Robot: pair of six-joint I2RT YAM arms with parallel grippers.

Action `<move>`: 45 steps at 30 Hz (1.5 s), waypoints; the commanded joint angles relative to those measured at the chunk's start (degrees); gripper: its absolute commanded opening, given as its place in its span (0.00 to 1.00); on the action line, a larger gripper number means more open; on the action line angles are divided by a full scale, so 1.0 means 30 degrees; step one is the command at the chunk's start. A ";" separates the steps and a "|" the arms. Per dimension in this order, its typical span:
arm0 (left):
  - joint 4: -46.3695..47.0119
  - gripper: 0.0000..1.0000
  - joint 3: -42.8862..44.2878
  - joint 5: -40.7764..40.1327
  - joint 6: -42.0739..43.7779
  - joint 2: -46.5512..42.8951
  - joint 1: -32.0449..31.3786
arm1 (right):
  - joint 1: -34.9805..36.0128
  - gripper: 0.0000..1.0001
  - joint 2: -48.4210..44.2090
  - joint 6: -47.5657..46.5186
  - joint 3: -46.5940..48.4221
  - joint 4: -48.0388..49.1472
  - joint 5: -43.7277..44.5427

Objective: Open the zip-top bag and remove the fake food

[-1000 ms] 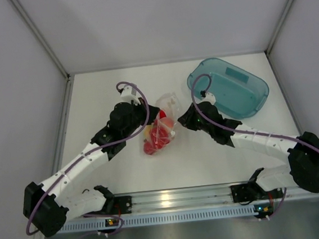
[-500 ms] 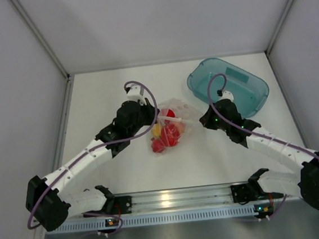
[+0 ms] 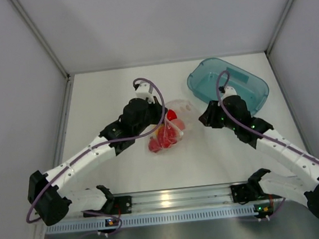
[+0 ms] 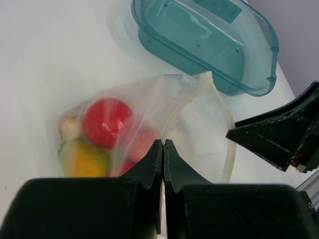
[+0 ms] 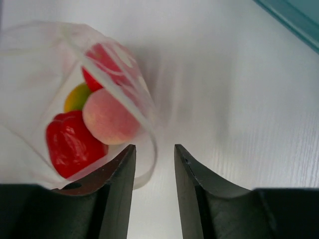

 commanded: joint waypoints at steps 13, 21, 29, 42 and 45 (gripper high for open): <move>0.0809 0.00 0.1527 -0.2296 -0.2146 0.0434 -0.2310 | 0.3306 0.49 0.2870 -0.0760 0.5092 0.1234 -0.0874; 0.1366 0.00 0.0796 -0.4702 -0.3701 0.0610 -0.3249 | 0.5064 0.59 0.5448 0.3576 0.4067 0.3166 0.4054; 0.1775 0.00 -0.0493 -0.7778 -0.5489 0.0113 -0.4039 | 0.6091 0.63 0.7850 0.5952 0.3423 0.3168 0.6517; 0.2509 0.00 -0.1899 -0.7195 -0.6456 0.0669 -0.4099 | 0.6179 0.76 1.1017 0.6596 0.2602 0.7000 0.5024; 0.2509 0.00 -0.2279 -0.7106 -0.6661 0.0669 -0.4099 | 0.6179 0.74 1.1632 0.7326 0.2690 0.7443 0.5228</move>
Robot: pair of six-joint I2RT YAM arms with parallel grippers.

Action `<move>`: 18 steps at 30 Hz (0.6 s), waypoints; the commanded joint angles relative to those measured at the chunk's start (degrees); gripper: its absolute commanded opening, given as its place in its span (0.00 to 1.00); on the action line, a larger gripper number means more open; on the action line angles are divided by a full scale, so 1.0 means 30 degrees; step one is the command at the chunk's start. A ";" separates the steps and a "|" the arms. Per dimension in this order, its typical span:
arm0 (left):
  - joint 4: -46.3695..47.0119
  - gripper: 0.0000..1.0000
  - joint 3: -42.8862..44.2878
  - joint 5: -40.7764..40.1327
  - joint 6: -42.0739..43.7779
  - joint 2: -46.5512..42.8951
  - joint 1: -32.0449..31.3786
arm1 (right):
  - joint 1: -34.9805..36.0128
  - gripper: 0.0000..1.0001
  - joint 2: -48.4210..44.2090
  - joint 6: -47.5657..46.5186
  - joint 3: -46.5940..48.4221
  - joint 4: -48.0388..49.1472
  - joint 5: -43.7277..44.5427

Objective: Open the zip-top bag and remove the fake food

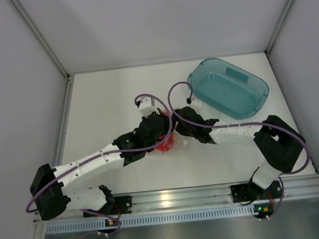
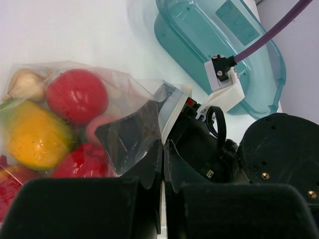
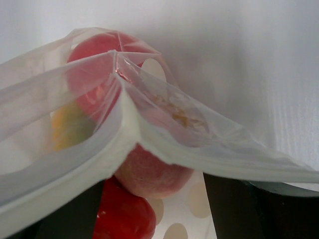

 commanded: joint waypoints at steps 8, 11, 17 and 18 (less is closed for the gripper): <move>0.1234 0.00 -0.1199 -0.0484 -0.0609 0.0182 -0.0070 | 0.0446 0.74 0.2573 0.1324 0.2122 -0.0836 0.0597; 0.1234 0.00 -0.1404 -0.1070 -0.0374 0.0153 -0.0041 | 0.0680 0.75 0.3281 0.1292 0.2186 -0.0964 0.0774; 0.1030 0.00 -0.1727 -0.1686 -0.0344 0.0123 -0.0041 | 0.0681 0.76 0.4366 0.1498 0.1862 -0.0961 0.0628; 0.1000 0.00 -0.1727 -0.1774 -0.0315 0.0123 -0.0041 | 0.0710 0.77 0.4426 0.1527 0.1804 -0.0932 0.0598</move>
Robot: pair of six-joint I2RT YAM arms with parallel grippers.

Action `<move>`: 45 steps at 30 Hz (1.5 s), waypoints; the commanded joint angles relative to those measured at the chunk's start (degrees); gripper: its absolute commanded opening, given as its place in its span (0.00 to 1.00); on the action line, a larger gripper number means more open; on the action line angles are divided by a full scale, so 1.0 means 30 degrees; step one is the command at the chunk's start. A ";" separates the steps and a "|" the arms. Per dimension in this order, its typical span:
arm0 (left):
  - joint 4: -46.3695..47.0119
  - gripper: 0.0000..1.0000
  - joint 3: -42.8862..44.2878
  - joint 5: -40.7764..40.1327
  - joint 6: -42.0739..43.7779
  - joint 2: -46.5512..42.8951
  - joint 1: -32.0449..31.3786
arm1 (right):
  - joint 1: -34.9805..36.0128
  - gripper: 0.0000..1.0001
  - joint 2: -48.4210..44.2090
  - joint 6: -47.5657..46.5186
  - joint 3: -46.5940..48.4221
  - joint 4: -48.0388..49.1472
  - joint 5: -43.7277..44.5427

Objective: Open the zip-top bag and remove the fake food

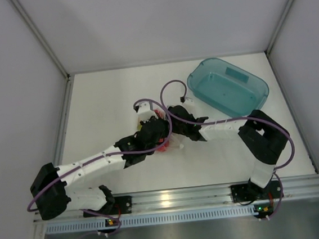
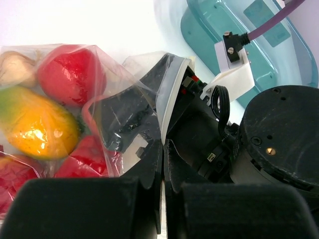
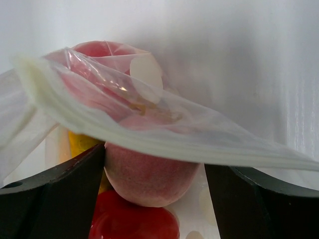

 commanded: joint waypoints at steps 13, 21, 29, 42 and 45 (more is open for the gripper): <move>0.0065 0.00 -0.0432 -0.1978 0.0035 -0.0082 -0.0019 | 0.0573 0.46 0.0504 0.0541 -0.1870 -0.0661 0.0694; 0.0093 0.00 -0.0519 -0.2242 0.0092 0.0036 -0.0019 | 0.0631 0.35 -0.2308 -0.0689 -0.2368 -0.0632 0.1630; 0.0064 0.00 -0.0373 -0.1598 0.0239 0.0152 -0.0019 | 0.0719 0.35 -0.5236 -0.2502 -0.2514 -0.1248 0.2512; 0.0093 0.00 0.0067 -0.2212 0.0825 0.0475 -0.0048 | 0.0954 0.34 -1.0335 -0.6285 -0.2398 -0.2887 0.2102; -0.0081 0.00 0.0271 -0.2388 0.0767 0.0709 -0.0018 | 0.0925 0.34 -1.1390 -0.6812 -0.1989 -0.4146 0.2421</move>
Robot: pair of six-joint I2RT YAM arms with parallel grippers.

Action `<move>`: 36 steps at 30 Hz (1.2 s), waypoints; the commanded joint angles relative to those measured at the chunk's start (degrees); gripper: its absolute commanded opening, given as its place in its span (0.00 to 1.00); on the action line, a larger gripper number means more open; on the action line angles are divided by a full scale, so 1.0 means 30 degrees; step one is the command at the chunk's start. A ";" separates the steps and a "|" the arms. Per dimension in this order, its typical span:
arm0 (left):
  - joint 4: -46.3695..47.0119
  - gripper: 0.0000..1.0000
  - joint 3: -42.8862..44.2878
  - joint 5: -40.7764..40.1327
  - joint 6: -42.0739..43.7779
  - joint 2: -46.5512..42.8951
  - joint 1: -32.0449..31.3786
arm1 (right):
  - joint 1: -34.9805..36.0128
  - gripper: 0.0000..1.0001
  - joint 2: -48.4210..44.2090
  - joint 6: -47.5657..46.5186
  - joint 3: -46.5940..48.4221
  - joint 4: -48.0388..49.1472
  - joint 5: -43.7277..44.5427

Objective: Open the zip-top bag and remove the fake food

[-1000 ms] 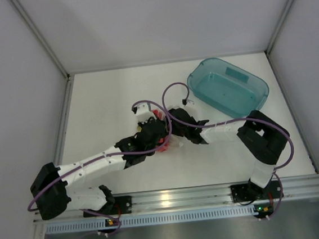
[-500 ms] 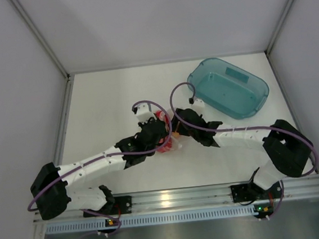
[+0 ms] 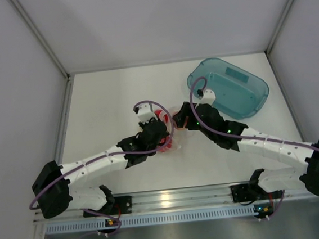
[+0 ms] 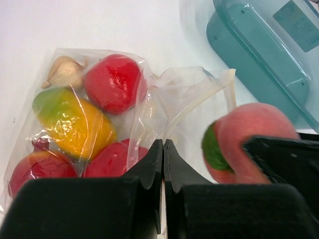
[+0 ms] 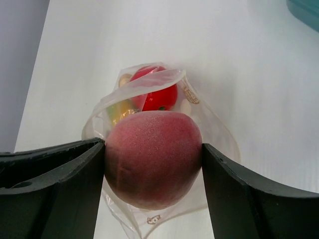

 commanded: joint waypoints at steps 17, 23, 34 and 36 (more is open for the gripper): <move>-0.0069 0.00 0.0907 0.1220 -0.0190 0.0404 0.0187 | -1.0377 0.35 0.0545 -0.5276 0.4523 -0.4413 -0.0291; -0.0068 0.00 0.0907 0.2187 0.0043 -0.0269 0.0157 | -1.3489 0.36 0.4762 -0.5158 0.7362 -0.4325 -0.1581; -0.0682 0.00 0.1727 0.3564 0.0805 -0.0944 0.0186 | -1.4109 0.50 1.3407 -0.4016 1.3515 -0.4616 -0.0527; -0.0771 0.00 0.2020 0.3828 0.1127 -0.1060 0.0158 | -1.4109 0.57 1.3965 -0.3986 1.4277 -0.4647 -0.0992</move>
